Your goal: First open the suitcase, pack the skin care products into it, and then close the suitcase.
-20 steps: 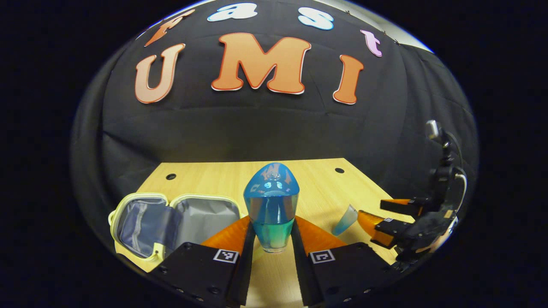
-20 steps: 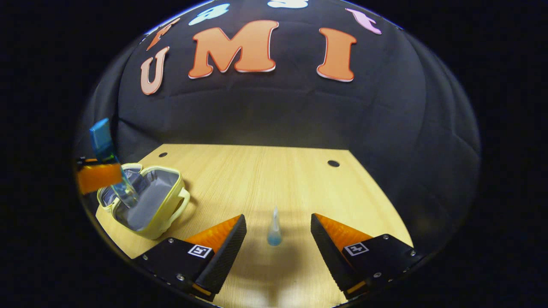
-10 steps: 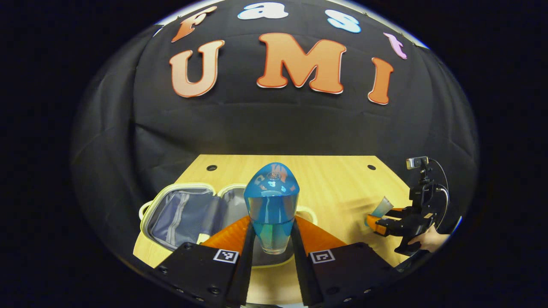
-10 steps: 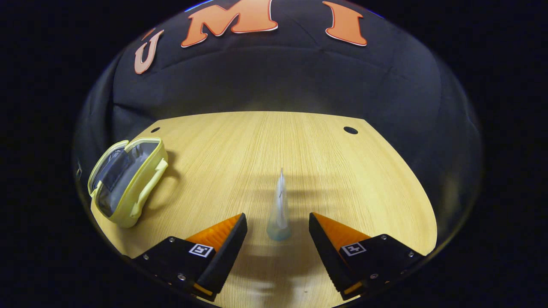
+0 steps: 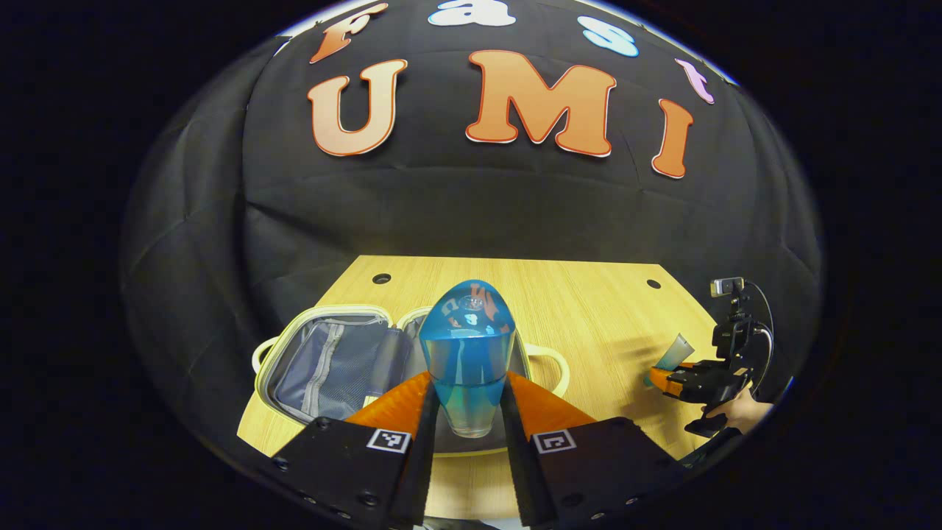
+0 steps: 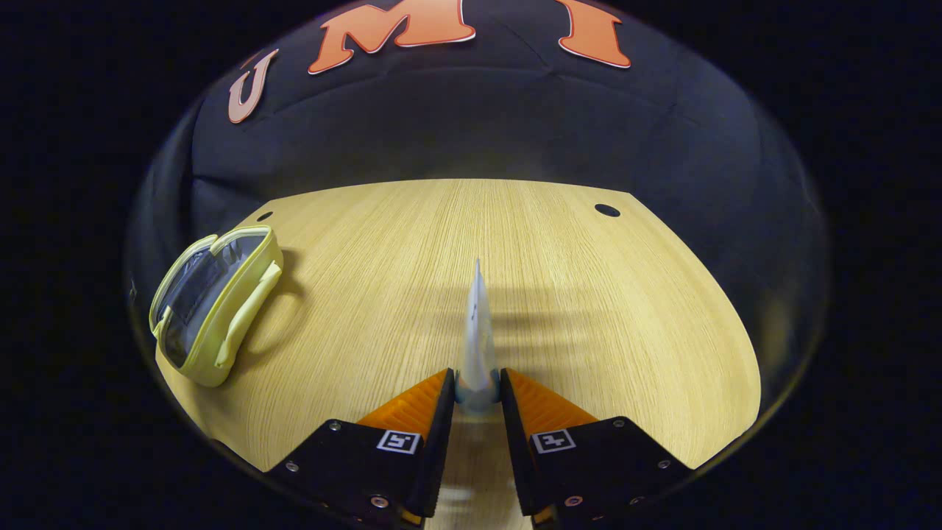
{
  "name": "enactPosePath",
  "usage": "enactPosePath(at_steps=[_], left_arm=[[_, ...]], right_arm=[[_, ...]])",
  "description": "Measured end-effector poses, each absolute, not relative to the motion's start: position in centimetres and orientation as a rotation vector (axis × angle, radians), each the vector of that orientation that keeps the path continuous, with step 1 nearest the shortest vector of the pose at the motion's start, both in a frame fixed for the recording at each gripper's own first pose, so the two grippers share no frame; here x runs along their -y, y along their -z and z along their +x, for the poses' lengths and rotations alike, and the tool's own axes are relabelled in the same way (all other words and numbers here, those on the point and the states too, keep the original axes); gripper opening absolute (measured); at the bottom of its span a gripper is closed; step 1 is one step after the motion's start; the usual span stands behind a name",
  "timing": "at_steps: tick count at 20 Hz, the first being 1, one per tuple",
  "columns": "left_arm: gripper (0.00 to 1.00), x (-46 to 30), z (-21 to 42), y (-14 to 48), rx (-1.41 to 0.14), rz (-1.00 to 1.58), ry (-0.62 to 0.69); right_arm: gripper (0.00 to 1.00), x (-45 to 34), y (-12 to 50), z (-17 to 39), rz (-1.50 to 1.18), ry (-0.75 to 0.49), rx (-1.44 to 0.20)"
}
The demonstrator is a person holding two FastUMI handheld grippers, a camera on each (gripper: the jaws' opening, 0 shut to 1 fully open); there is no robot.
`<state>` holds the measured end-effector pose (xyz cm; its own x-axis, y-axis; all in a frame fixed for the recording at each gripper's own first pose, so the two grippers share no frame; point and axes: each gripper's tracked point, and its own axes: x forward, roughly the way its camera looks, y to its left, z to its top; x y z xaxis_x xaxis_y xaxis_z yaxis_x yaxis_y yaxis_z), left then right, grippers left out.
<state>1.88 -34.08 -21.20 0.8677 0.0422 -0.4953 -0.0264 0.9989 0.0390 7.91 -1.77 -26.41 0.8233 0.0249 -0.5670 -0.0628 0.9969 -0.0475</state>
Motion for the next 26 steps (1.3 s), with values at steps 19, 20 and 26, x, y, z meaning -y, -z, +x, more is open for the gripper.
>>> enactPosePath(at_steps=[19,20,26], left_arm=[[0.45,30.4,8.3,31.6,-1.259,0.094,0.289],[0.46,30.5,8.6,32.2,-1.281,0.090,0.284],[0.46,30.2,9.5,35.2,-1.328,0.086,0.298]], right_arm=[[0.40,-12.2,12.9,-1.2,0.126,-0.323,-0.502],[0.40,-12.4,12.8,-1.7,0.132,-0.318,-0.502],[0.40,-13.0,12.4,-3.1,0.138,-0.287,-0.514]])
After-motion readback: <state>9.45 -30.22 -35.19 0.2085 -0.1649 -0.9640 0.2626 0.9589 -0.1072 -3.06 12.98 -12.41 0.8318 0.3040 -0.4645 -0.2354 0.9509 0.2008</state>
